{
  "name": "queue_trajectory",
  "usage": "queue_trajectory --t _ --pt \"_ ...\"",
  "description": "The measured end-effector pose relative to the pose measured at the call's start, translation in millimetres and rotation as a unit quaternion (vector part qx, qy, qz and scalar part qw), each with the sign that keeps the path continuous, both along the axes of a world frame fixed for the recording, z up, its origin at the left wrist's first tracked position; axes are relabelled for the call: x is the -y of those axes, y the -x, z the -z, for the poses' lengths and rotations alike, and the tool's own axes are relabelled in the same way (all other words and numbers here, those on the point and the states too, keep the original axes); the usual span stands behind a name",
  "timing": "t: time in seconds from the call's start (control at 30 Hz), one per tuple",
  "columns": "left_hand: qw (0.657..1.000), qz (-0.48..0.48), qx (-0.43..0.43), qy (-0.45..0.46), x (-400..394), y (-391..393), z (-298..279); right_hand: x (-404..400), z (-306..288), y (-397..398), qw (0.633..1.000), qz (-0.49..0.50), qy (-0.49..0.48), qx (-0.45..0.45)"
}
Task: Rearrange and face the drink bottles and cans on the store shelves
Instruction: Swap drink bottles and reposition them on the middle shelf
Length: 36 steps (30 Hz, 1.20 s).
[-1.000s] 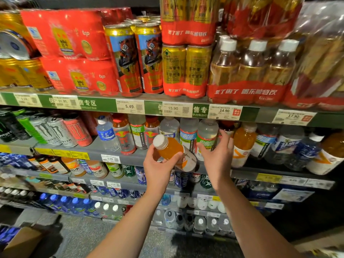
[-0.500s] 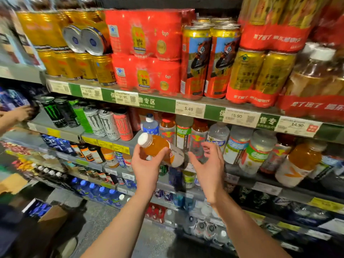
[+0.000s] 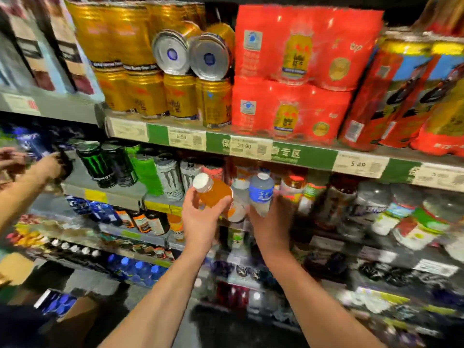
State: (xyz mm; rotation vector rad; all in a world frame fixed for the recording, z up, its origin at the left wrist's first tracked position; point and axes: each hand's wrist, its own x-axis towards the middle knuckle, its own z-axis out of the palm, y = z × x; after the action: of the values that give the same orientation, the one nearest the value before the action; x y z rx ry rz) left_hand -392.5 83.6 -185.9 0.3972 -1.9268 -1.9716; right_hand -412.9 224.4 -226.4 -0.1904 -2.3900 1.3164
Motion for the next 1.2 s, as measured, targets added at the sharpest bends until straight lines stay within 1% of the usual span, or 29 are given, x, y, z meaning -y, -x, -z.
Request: queue_trajectory --t 0.07,0.13,0.2,0.27,0.33,0.4,0.6,0.73,0.87,0.93,1.03,1.2 --pt "0.999 0.030 -0.007 -0.015 9.1 6.1 2.3 13.3 6.4 7.2 0.999 0.008 0.034 0.026" --pt "0.998 0.058 -0.006 -0.010 17.6 12.3 0.0 22.8 17.5 17.1 0.998 0.031 0.032 0.042" --pt "0.997 0.076 -0.001 0.004 27.2 20.7 2.7 29.7 24.7 23.8 0.998 0.046 0.029 0.042" --pt "0.996 0.091 -0.011 0.020 35.3 24.9 3.8 35.7 18.9 25.4 0.997 0.055 0.026 0.050" --pt "0.994 0.108 -0.014 0.010 40.2 27.4 5.3 37.7 16.8 27.9 0.996 0.072 0.020 0.044" --pt "0.992 0.124 -0.024 -0.001 44.7 28.9 5.8 38.5 16.2 31.9 0.995 0.088 0.040 0.027" --pt "0.988 0.147 -0.047 -0.015 57.9 32.2 12.2 39.7 14.4 37.7 0.990 0.126 0.056 0.041" --pt "0.989 0.137 -0.057 -0.006 62.1 29.6 14.8 38.1 10.3 39.7 0.991 0.116 0.058 0.036" --pt "0.992 0.108 -0.064 -0.015 57.3 27.1 18.2 40.7 2.3 26.1 0.996 0.077 0.047 -0.003" --pt "0.993 0.096 -0.067 -0.027 50.5 27.5 18.0 40.6 -1.3 16.3 0.994 0.068 0.076 -0.025" --pt "0.994 0.091 -0.059 -0.033 40.1 31.9 18.2 34.9 -7.0 4.0 0.987 0.079 0.126 -0.057" --pt "0.991 0.117 -0.049 -0.040 15.9 41.0 12.2 10.2 -5.0 -12.4 0.979 0.085 0.166 -0.087"
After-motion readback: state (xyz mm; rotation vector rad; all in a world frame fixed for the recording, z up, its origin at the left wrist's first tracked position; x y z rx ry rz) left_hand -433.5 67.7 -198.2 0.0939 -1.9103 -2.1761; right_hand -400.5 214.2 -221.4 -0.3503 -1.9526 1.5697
